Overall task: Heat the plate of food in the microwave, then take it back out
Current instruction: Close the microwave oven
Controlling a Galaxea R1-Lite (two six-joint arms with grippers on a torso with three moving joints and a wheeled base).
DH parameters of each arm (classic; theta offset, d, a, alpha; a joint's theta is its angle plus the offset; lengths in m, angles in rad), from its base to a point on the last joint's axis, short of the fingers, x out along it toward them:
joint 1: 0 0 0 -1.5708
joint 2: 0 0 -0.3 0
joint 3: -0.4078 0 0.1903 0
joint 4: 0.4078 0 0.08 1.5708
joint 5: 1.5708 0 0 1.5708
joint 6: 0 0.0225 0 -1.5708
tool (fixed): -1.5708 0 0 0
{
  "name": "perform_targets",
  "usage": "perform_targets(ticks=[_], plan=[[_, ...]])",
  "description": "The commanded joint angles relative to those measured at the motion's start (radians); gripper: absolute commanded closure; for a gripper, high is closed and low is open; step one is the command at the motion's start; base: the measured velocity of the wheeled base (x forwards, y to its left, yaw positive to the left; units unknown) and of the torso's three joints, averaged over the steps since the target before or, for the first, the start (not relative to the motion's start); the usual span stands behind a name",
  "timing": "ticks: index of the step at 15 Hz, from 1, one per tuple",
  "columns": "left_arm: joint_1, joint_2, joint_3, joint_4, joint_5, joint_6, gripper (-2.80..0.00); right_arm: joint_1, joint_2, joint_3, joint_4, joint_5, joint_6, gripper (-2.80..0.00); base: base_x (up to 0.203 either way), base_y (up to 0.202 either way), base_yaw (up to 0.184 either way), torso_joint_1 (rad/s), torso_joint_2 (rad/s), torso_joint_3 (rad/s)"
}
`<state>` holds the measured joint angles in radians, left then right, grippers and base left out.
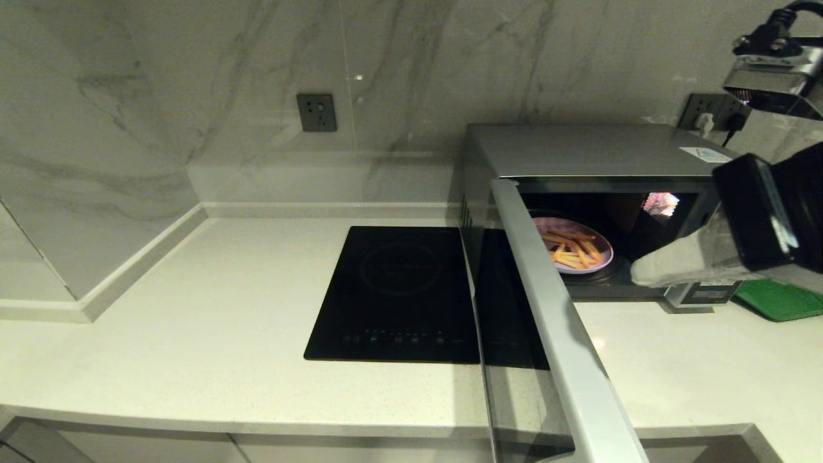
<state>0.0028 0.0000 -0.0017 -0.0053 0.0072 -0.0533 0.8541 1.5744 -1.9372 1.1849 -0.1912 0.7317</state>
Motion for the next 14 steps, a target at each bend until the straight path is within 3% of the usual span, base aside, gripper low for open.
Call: perform_targets(ticks=[1, 7, 12, 14], plan=[[0.0, 0.0, 0.0, -0.001, 0.0, 0.0, 0.0, 0.081, 0.083, -0.035, 0.003, -0.012, -0.001, 0.0, 0.0, 0.0, 0.0, 0.0, 0.0, 0.0], [0.0, 0.0, 0.0, -0.001, 0.0, 0.0, 0.0, 0.186, 0.159, -0.04, -0.048, -0.014, -0.015, 0.0, 0.0, 0.0, 0.0, 0.0, 0.0, 0.0], [0.0, 0.0, 0.0, -0.001, 0.0, 0.0, 0.0, 0.184, 0.18, -0.017, -0.043, -0.017, 0.003, 0.0, 0.0, 0.0, 0.0, 0.0, 0.0, 0.0], [0.0, 0.0, 0.0, -0.001, 0.0, 0.0, 0.0, 0.181, 0.179, 0.013, -0.042, -0.054, 0.028, 0.0, 0.0, 0.0, 0.0, 0.0, 0.0, 0.0]])
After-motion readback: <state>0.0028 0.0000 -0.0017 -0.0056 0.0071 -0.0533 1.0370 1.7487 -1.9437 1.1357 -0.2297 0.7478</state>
